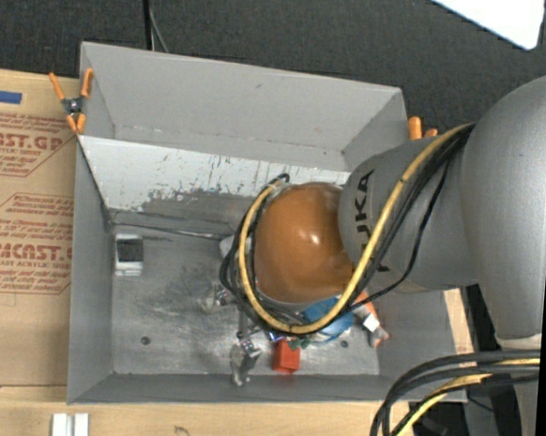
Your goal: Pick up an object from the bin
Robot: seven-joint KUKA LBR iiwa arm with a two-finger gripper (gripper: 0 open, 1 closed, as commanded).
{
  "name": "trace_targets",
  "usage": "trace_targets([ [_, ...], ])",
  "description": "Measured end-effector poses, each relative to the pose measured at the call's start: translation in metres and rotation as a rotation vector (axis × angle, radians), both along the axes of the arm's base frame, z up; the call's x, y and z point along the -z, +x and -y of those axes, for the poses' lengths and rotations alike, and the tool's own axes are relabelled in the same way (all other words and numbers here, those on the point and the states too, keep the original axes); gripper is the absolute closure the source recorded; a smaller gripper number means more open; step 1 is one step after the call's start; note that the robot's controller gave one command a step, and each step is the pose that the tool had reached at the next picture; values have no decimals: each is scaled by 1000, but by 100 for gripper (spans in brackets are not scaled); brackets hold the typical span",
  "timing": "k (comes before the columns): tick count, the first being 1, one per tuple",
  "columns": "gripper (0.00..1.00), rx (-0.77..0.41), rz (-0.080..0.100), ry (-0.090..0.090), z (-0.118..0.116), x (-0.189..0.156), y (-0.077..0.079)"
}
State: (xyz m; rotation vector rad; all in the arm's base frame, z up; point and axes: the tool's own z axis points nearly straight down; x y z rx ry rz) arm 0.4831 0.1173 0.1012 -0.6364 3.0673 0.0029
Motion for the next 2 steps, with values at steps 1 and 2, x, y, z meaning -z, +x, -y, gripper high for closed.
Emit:
trace_targets([
  [1, 0, 116, -7, -3, 14, 5, 4],
  [2, 0, -168, -7, -2, 53, 3, 3],
])
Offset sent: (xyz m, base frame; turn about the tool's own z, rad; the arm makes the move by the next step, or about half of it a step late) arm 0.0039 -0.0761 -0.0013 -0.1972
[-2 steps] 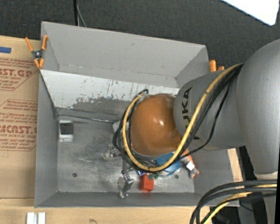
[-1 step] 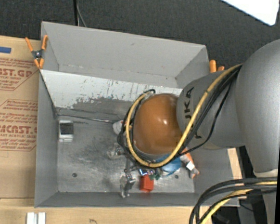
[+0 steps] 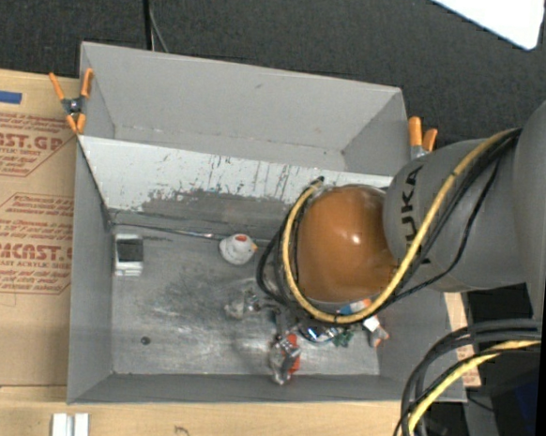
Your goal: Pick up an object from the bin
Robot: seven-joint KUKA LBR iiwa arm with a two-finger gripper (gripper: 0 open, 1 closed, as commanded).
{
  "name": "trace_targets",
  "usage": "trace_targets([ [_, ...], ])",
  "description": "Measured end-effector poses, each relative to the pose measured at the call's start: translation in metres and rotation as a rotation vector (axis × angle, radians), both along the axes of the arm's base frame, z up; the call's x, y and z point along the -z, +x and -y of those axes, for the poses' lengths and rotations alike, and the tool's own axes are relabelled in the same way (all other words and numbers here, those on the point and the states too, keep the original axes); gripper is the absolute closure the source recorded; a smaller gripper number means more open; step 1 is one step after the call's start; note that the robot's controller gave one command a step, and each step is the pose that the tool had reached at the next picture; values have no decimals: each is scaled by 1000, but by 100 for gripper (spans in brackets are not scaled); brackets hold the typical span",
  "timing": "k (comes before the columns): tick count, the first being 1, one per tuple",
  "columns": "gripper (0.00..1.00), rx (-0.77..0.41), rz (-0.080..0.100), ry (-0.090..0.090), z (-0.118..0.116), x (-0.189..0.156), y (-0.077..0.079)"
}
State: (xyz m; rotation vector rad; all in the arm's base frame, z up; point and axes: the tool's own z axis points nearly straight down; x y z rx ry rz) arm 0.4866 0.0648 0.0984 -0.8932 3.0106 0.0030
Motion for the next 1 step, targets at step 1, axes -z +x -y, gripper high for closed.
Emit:
trace_targets([
  [1, 0, -153, -1, -1, 29, -11, 2],
])
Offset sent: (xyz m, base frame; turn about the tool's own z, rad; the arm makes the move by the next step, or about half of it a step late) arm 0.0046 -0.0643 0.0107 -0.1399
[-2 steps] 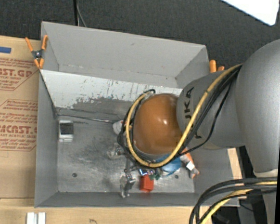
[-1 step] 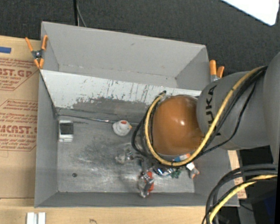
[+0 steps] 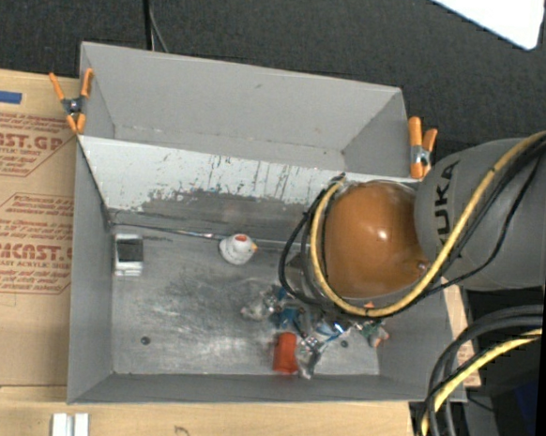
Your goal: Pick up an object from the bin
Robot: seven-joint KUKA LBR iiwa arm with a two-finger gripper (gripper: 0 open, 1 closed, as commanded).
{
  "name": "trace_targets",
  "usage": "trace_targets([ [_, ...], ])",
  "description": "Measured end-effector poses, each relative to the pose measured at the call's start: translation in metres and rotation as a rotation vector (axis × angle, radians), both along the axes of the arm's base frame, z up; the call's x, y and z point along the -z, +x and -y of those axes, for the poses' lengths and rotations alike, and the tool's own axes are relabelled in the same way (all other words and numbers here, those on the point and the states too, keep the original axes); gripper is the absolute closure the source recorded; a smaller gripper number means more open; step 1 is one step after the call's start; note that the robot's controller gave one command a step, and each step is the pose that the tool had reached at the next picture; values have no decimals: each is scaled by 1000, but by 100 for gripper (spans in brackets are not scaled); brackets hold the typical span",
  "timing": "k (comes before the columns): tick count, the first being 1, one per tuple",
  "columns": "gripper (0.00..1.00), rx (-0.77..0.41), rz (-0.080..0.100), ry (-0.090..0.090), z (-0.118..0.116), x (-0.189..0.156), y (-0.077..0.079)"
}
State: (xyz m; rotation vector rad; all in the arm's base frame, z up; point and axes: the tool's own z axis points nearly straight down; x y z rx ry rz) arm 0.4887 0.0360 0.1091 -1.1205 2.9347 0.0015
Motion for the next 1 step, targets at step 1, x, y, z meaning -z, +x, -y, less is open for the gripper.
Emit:
trace_targets([
  [1, 100, 14, -1, 1, 34, 1, 2],
])
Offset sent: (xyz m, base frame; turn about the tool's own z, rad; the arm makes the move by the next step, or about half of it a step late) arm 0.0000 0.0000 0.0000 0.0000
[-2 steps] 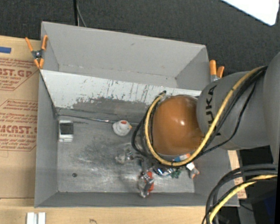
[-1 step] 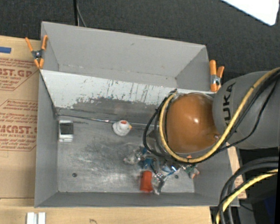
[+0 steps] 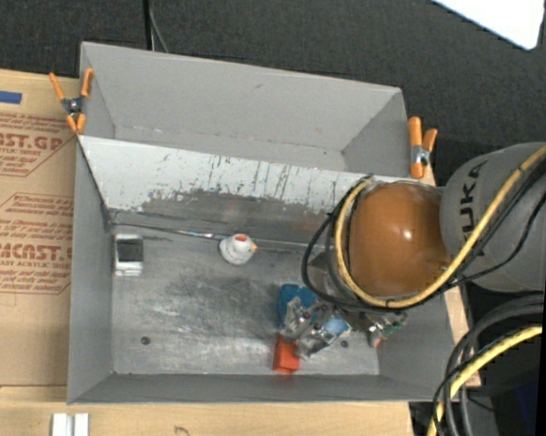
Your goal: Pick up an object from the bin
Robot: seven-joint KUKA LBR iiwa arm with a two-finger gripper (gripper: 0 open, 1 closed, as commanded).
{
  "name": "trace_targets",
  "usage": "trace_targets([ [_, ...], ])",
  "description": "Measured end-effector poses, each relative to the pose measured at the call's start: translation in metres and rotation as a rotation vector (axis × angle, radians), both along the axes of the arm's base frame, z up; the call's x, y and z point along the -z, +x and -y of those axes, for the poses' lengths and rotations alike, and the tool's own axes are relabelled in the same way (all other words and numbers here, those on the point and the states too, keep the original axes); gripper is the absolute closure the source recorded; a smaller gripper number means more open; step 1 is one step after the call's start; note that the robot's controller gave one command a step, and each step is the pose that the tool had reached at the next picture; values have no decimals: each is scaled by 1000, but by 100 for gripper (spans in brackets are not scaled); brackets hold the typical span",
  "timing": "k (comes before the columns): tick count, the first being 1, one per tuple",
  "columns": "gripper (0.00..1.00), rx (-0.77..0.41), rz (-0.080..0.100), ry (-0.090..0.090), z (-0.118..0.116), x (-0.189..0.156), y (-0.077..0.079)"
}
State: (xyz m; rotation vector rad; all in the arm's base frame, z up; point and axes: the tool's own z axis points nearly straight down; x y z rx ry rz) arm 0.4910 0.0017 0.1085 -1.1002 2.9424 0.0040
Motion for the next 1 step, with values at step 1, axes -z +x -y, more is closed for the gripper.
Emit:
trace_targets([
  [1, 100, 0, 0, 0, 0, 0, 0],
])
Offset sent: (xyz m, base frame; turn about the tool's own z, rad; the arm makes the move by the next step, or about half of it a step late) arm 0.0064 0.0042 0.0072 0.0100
